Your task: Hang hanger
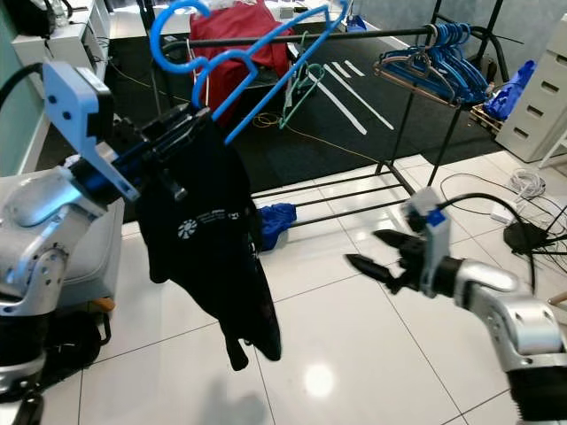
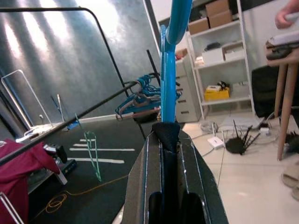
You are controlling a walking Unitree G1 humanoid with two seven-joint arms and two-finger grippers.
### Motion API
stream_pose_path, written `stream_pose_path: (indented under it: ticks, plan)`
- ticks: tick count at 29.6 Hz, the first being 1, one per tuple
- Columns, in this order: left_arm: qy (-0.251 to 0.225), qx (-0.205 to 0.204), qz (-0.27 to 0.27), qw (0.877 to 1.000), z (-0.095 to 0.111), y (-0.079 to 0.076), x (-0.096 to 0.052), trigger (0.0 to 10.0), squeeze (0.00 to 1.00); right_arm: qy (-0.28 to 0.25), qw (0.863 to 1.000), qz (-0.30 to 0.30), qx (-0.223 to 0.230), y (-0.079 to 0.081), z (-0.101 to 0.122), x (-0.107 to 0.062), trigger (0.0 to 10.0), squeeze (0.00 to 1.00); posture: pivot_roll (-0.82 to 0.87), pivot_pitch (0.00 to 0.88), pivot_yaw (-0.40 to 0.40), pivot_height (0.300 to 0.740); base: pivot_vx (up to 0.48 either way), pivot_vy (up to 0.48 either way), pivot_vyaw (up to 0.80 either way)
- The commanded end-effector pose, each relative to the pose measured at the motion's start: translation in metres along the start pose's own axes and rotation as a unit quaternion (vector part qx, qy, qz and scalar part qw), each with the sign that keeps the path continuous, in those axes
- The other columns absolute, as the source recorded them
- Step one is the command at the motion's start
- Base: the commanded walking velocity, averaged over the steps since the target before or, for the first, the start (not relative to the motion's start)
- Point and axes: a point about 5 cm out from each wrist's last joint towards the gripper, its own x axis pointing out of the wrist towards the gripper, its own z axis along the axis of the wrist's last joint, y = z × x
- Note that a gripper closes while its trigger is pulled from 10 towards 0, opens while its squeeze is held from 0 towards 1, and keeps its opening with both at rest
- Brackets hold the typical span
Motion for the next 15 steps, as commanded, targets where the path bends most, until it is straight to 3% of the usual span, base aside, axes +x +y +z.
stream_pose_path:
  ticks: [1, 4, 5, 6, 7, 8, 9, 10, 14, 15]
  plan:
    - [0.048, 0.030, -0.056, 0.997, -0.003, -0.002, -0.012, 10.0, 0.00, -0.030, 0.996, -0.084, 0.004, -0.029, 0.008, -0.017, 10.0, 1.00, -0.10, 0.059, -0.011, 0.740, 0.000, 0.000, 0.00]
    - [0.048, 0.030, -0.056, 0.997, -0.003, -0.002, -0.012, 10.0, 0.00, -0.030, 0.996, -0.084, 0.004, -0.029, 0.008, -0.017, 10.0, 1.00, -0.10, 0.059, -0.011, 0.740, 0.000, 0.000, 0.00]
    - [0.073, 0.039, -0.084, 0.993, -0.006, -0.003, -0.018, 10.0, 0.00, -0.046, 0.994, -0.101, 0.011, -0.035, 0.012, -0.022, 10.0, 1.00, -0.10, 0.059, -0.011, 0.740, 0.000, 0.000, 0.00]
    - [0.138, 0.073, -0.140, 0.978, -0.013, -0.006, -0.030, 10.0, 0.00, -0.066, 0.992, -0.108, 0.022, -0.041, 0.019, -0.028, 10.0, 1.00, -0.10, 0.058, -0.010, 0.740, 0.000, 0.000, 0.00]
    - [0.194, 0.101, -0.186, 0.958, -0.019, -0.009, -0.040, 10.0, 0.00, -0.075, 0.991, -0.111, 0.024, -0.044, 0.022, -0.032, 10.0, 0.43, -0.09, 0.057, -0.012, 0.740, 0.000, 0.000, 0.00]
    - [0.250, 0.126, -0.232, 0.932, -0.025, -0.011, -0.051, 10.0, 0.00, -0.072, 0.988, -0.133, 0.030, -0.050, 0.021, -0.035, 10.0, 0.00, -0.09, 0.056, -0.014, 0.740, 0.000, 0.000, 0.00]
    - [0.285, 0.138, -0.265, 0.911, -0.028, -0.012, -0.059, 10.0, 0.00, -0.064, 0.984, -0.165, 0.027, -0.057, 0.019, -0.039, 10.0, 0.00, -0.09, 0.056, -0.014, 0.740, 0.000, 0.000, 0.00]
    - [0.297, 0.142, -0.282, 0.901, -0.029, -0.014, -0.062, 10.0, 0.00, -0.056, 0.978, -0.198, 0.023, -0.064, 0.016, -0.041, 10.0, 0.00, -0.09, 0.055, -0.014, 0.740, 0.000, 0.000, 0.00]
    - [0.303, 0.147, -0.300, 0.893, -0.028, -0.016, -0.062, 10.0, 0.00, -0.062, 0.966, -0.248, 0.026, -0.074, 0.017, -0.046, 10.0, 0.00, -0.09, 0.055, -0.015, 0.740, 0.000, 0.000, 0.00]
    - [0.306, 0.152, -0.316, 0.885, -0.028, -0.020, -0.062, 10.0, 0.00, -0.095, 0.957, -0.271, 0.040, -0.080, 0.024, -0.048, 10.0, 0.00, -0.08, 0.053, -0.016, 0.740, 0.000, 0.000, 0.00]
